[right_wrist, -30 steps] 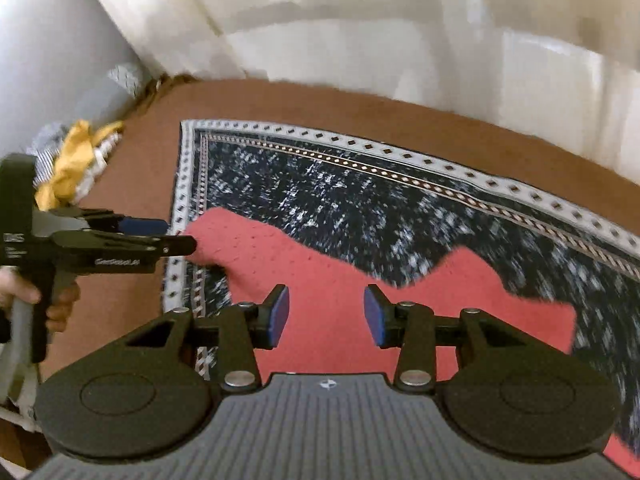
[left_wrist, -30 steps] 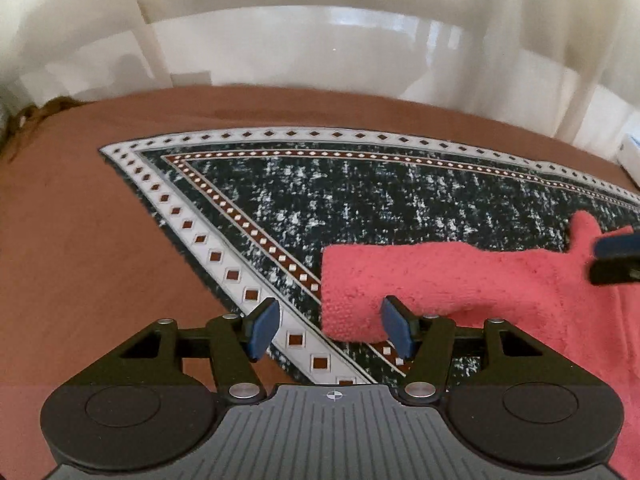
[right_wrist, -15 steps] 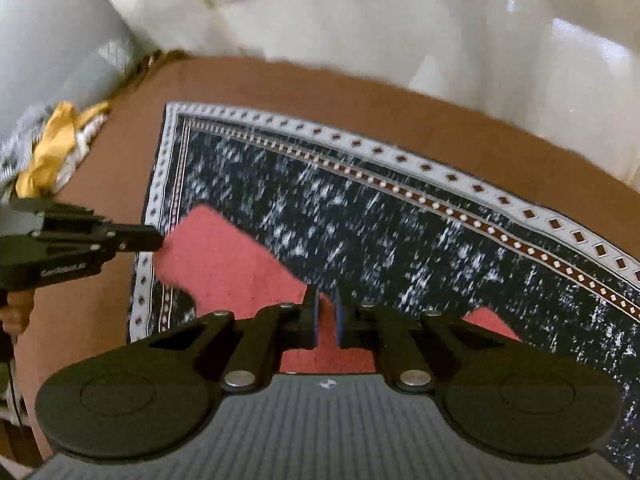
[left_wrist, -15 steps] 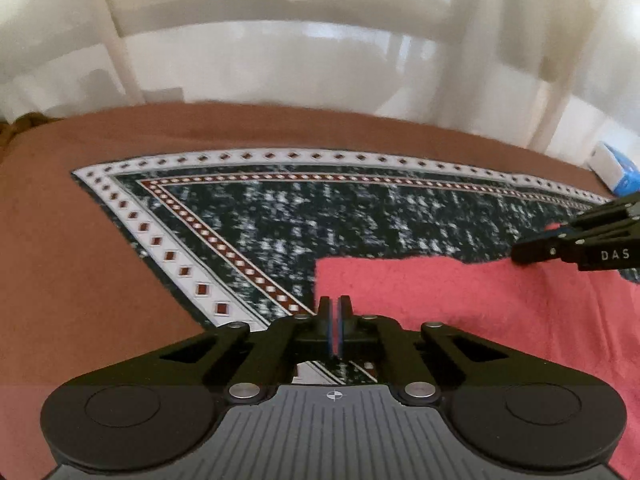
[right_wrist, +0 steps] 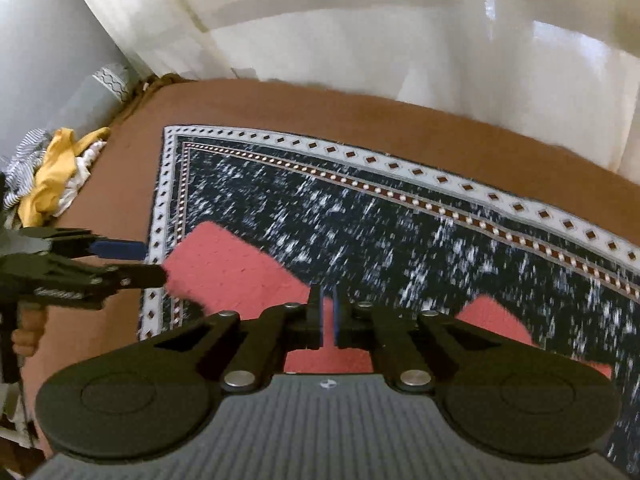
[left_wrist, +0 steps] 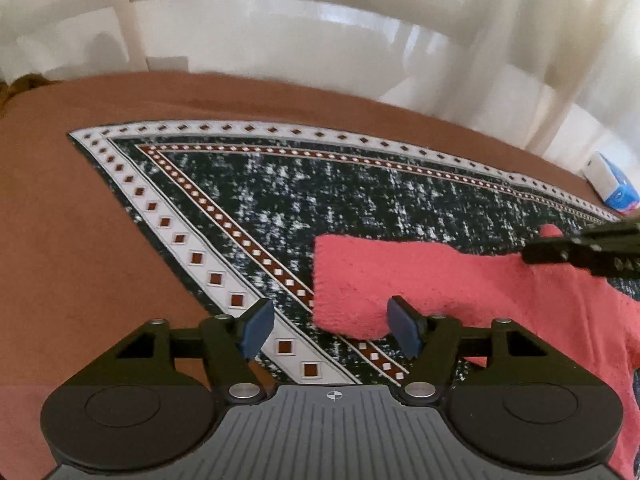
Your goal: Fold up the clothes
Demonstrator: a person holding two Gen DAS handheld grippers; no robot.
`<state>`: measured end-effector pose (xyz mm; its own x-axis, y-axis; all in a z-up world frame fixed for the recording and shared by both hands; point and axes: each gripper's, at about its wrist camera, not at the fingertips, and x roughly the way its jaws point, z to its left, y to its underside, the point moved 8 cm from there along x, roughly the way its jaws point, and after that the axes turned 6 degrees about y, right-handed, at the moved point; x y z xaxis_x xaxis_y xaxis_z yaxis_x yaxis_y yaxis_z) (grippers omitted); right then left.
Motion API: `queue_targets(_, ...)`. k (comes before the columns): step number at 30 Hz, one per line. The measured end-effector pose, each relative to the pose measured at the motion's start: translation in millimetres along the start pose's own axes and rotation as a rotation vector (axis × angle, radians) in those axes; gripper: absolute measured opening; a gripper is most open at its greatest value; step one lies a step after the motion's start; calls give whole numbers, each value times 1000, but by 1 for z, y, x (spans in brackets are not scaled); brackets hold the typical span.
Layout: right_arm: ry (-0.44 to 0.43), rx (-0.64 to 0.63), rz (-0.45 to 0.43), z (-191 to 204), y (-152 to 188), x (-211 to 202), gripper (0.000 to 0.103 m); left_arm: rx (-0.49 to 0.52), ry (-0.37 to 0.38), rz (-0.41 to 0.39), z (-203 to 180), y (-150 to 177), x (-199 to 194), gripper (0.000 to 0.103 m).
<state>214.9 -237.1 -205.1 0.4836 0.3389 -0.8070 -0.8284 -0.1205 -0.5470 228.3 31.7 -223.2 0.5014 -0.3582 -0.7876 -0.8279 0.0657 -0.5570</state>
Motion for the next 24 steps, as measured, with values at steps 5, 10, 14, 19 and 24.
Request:
queue_targets(5,-69,8,35,24,32,-16,7,12,12,9,-5,-2,5,0)
queue_targets(10,-54,-140,73,64,65,-13,33,27,19,17,-9,-4,9,0)
queue_targets(14,58,-260,51,76,71,-2,33,53,6,19,-7,-6,5,0)
queue_targets(19,120,-339,45,76,69,3,33,38,46,37,-7,1,-1,36)
queue_targets(24,122,-286,52,67,66,4,19,-17,64,47,-5,8,3,59)
